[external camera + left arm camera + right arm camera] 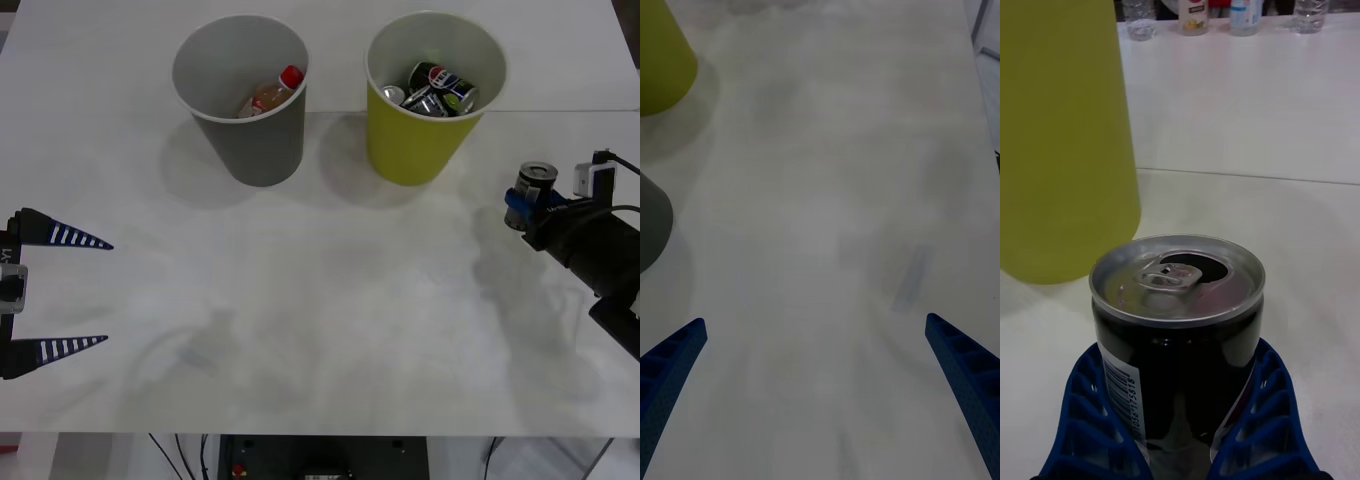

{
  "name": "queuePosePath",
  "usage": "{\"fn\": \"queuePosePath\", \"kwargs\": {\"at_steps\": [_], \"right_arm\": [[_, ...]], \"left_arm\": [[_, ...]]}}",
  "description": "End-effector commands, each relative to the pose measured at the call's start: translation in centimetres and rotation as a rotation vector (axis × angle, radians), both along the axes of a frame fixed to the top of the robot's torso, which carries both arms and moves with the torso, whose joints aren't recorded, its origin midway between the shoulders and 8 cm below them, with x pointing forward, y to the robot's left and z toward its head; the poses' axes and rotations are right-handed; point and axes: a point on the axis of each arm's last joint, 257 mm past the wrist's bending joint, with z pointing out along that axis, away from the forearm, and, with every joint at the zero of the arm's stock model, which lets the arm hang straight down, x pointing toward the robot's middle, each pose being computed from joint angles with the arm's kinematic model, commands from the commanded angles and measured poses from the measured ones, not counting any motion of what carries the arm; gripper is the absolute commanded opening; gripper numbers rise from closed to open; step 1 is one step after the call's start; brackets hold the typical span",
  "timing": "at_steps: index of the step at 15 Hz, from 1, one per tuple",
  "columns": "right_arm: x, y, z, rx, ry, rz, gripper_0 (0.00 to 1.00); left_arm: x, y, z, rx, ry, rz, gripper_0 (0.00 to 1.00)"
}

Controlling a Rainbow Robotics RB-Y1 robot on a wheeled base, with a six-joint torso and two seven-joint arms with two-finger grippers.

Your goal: Put the can into the green bin and the plastic bottle into the gray bin

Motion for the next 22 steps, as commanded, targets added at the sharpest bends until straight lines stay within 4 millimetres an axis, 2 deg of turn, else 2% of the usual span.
{"fn": "queuePosePath", "kwargs": {"at_steps": [1, 4, 6, 11, 13, 15, 19, 22], "right_arm": [[-2.9, 1.3, 0.8, 0.025, 0.074, 0.098, 0.00], [-6.3, 2.0, 2.1, 0.074, 0.173, 0.175, 0.00], [-8.6, 1.9, 3.8, 0.087, 0.247, 0.219, 0.00], [-13.6, -0.3, 8.5, -0.039, 0.451, 0.197, 0.00], [-14.3, -0.4, 10.3, -0.080, 0.484, 0.230, 0.00], [-14.2, -0.6, 12.0, -0.157, 0.491, 0.247, 0.00], [-12.9, -0.6, 15.9, -0.277, 0.497, 0.273, 0.00], [-10.8, -0.1, 18.2, -0.325, 0.512, 0.290, 0.00]], "left_arm": [[0.0, 0.0, 0.0, 0.000, 0.000, 0.000, 1.00], [0.0, 0.0, 0.0, 0.000, 0.000, 0.000, 1.00], [0.0, 0.0, 0.0, 0.000, 0.000, 0.000, 1.00], [0.0, 0.0, 0.0, 0.000, 0.000, 0.000, 1.00], [0.0, 0.0, 0.0, 0.000, 0.000, 0.000, 1.00], [0.0, 0.0, 0.0, 0.000, 0.000, 0.000, 1.00], [0.0, 0.0, 0.0, 0.000, 0.000, 0.000, 1.00], [0.0, 0.0, 0.0, 0.000, 0.000, 0.000, 1.00]]}}
